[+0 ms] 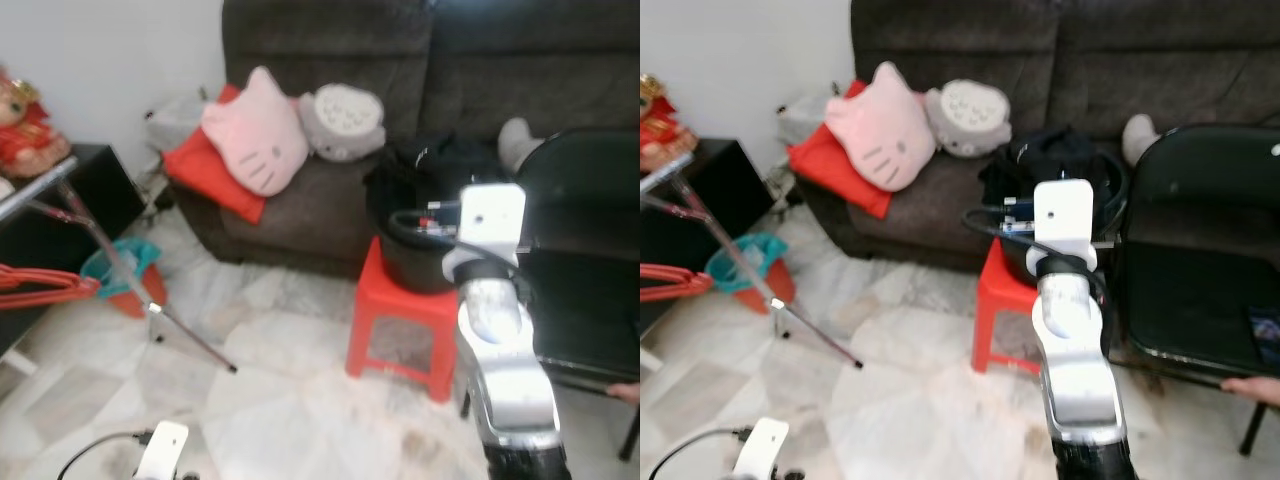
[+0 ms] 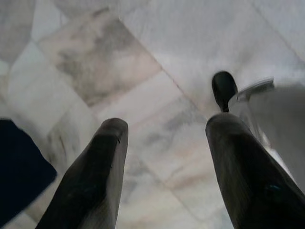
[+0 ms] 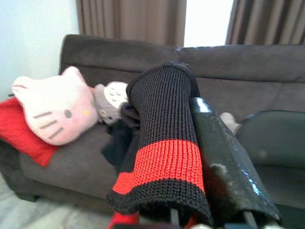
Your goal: Hang hanger
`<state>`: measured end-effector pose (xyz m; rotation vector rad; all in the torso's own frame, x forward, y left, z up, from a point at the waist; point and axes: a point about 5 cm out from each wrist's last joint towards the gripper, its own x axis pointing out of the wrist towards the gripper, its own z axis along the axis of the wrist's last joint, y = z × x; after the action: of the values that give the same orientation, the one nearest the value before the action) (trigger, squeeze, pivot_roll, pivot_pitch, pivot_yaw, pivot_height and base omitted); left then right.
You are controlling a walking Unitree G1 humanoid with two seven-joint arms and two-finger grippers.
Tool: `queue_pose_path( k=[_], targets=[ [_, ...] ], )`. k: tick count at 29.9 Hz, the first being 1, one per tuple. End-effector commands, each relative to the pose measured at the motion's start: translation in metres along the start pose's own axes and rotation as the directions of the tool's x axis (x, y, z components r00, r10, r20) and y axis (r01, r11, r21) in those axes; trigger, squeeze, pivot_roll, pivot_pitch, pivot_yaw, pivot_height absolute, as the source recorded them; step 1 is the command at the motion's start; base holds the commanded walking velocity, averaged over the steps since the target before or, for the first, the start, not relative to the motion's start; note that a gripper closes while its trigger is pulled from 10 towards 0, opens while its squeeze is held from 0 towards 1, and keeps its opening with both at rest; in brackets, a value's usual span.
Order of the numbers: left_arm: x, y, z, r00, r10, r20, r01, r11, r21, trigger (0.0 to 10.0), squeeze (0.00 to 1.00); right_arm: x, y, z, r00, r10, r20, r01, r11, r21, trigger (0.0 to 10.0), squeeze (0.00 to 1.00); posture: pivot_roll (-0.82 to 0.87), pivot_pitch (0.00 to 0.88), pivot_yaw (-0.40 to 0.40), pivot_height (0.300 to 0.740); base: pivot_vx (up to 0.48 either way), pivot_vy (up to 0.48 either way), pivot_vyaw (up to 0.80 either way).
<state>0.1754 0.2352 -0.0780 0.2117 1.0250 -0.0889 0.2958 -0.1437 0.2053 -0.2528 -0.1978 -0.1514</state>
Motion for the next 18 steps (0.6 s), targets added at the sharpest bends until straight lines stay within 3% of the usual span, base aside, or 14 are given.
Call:
queue_pose_path(
  k=[1, 18],
  targets=[
    [-0.0011, 0.0068, 0.0002, 1.000, 0.017, -0.008, -0.017, 1.000, 0.010, 10.0, 0.00, 0.0005, 0.0037, 0.0081, 1.000, 0.004, 0.030, -0.004, 1.000, 0.017, 10.0, 0.00, -0.07, 0.000, 0.132, 0.740, -0.255, 0.000, 0.00],
    [-0.0003, 0.0038, 0.0019, 1.000, 0.014, -0.001, -0.014, 1.000, 0.004, 10.0, 0.00, 0.0038, -0.0037, 0.0068, 0.999, -0.005, 0.031, 0.006, 1.000, -0.005, 10.0, 0.00, -0.07, 0.000, 0.115, 0.740, -0.250, 0.000, 0.00]
  ],
)
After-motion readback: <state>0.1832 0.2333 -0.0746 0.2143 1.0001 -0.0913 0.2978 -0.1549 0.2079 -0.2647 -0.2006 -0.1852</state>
